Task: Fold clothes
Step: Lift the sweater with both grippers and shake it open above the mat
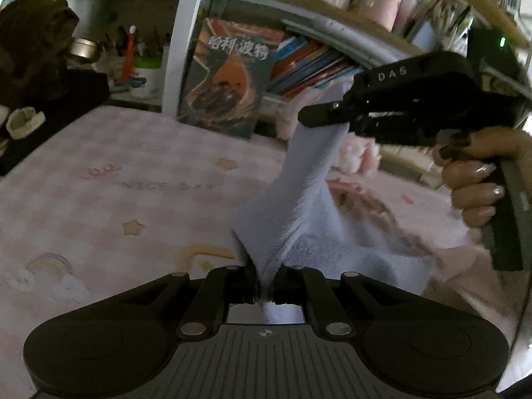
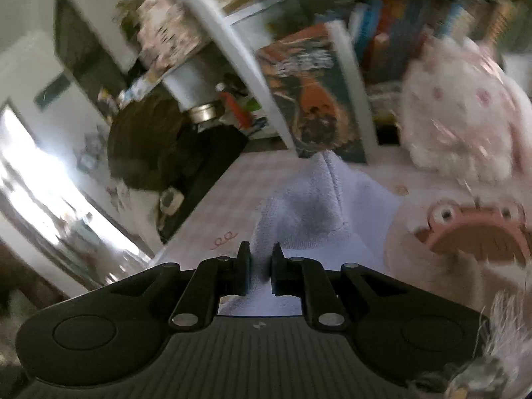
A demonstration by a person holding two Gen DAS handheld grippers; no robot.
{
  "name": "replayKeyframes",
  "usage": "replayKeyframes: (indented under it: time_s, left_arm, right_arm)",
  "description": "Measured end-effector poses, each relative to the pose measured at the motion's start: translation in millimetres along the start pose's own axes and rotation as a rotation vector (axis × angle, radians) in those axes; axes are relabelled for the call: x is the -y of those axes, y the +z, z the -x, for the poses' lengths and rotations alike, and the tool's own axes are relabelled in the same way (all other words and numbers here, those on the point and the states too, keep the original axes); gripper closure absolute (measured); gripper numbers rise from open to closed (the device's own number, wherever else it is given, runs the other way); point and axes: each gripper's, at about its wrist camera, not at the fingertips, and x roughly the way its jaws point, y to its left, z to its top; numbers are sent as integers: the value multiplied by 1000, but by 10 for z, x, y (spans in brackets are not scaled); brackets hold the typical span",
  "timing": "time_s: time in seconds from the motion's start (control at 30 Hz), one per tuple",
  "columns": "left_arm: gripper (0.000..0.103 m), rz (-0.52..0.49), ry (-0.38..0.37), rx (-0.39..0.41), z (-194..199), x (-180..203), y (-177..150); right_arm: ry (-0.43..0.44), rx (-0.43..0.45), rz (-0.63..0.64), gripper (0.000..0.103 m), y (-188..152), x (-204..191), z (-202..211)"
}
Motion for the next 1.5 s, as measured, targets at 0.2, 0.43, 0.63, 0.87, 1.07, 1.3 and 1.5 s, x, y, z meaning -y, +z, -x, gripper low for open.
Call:
replayKeyframes:
  time_s: [0.2,0.43,0.63,0.87,1.07,1.3,1.5]
  left_arm:
    - [77,-76,92,-32,10,-86,38]
    - [64,-129,189,24,195,-124,151]
    - [63,-280,94,10,-133,509,168]
    - [63,-494,-83,-29,-696,1492,159]
    - [63,-672,-149,-118,-1069,2085,25]
    - [65,-736,-54,-175,-1330,2247,-144]
    - [99,-630,-45,-198,-1439,2097,-4]
  right_arm:
    - [21,-17,45,58,-430,68,184]
    - [-153,-48,17,55,-910,641,800]
    - [-276,-69,-102,55,-1209,1137,1119]
    - [-278,-164,-81,56,-1541,1182,1215]
    - [-209,-277,0,59,-1794,1105,1269]
    - [-169,-276,36,59,-1862,1079,1394]
    - [-154,-290,8,77,-1890,1120,1403]
